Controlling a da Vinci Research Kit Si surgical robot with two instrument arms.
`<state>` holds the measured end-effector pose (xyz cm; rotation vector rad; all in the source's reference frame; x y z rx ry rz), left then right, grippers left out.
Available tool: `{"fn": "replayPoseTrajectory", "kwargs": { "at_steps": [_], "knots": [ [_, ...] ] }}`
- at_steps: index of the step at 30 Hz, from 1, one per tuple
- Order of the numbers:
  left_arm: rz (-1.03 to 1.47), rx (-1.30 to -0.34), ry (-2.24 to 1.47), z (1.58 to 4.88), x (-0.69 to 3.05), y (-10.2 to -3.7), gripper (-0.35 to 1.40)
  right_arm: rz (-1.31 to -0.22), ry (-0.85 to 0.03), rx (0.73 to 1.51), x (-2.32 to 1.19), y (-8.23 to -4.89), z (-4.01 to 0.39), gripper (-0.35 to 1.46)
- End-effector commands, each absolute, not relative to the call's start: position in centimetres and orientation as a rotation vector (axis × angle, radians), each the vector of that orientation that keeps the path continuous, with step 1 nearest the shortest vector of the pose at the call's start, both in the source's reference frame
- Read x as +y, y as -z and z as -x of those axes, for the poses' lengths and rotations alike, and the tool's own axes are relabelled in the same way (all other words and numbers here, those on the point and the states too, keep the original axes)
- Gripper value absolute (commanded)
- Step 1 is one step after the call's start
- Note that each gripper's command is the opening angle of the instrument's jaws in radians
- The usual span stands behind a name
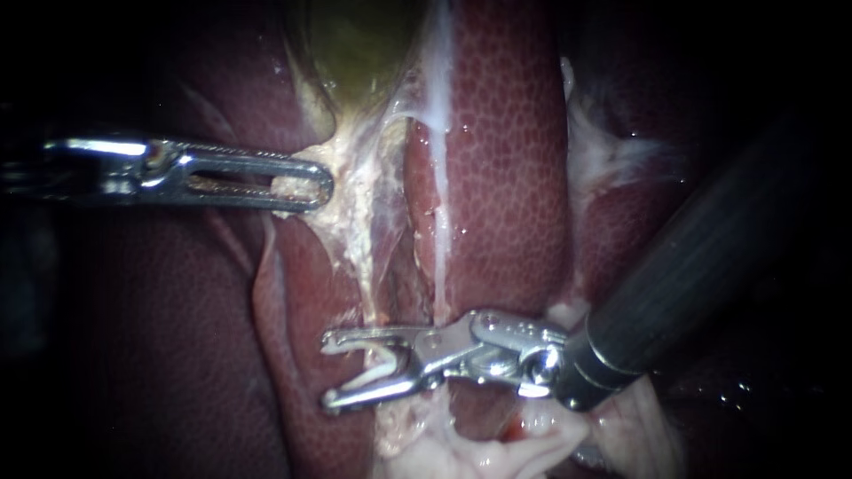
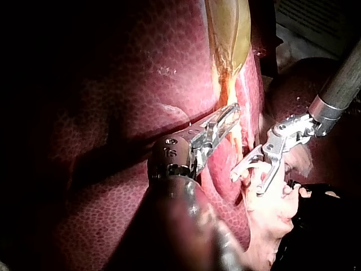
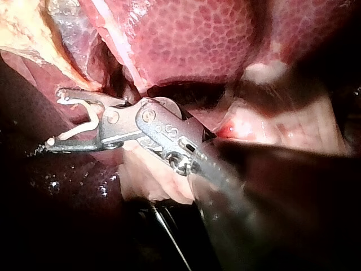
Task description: Clipping first clip left tube
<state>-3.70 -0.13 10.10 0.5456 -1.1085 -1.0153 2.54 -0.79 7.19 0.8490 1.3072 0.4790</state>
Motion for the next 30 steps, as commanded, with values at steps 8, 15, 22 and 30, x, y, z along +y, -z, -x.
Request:
{"fn": "replayPoseTrajectory", "kwargs": {
  "at_steps": [8,15,22,30],
  "knots": [
    [-0.546,-1.109,1.015,3.7,-0.13,-10.1,-0.35,-0.849,-0.478,1.307,-0.79,-7.19,-2.54,0.57],
    [-0.546,-1.109,1.015,3.7,-0.13,-10.1,-0.35,-0.851,-0.476,1.308,-0.8,-7.19,-2.51,0.58],
    [-0.546,-1.109,1.015,3.7,-0.13,-10.1,-0.35,-0.862,-0.471,1.308,-0.78,-7.12,-2.36,0.58],
    [-0.546,-1.109,1.015,3.69,-0.13,-10.1,-0.35,-0.862,-0.49,1.307,-0.61,-6.95,-2.01,0.58]
  ]
}}
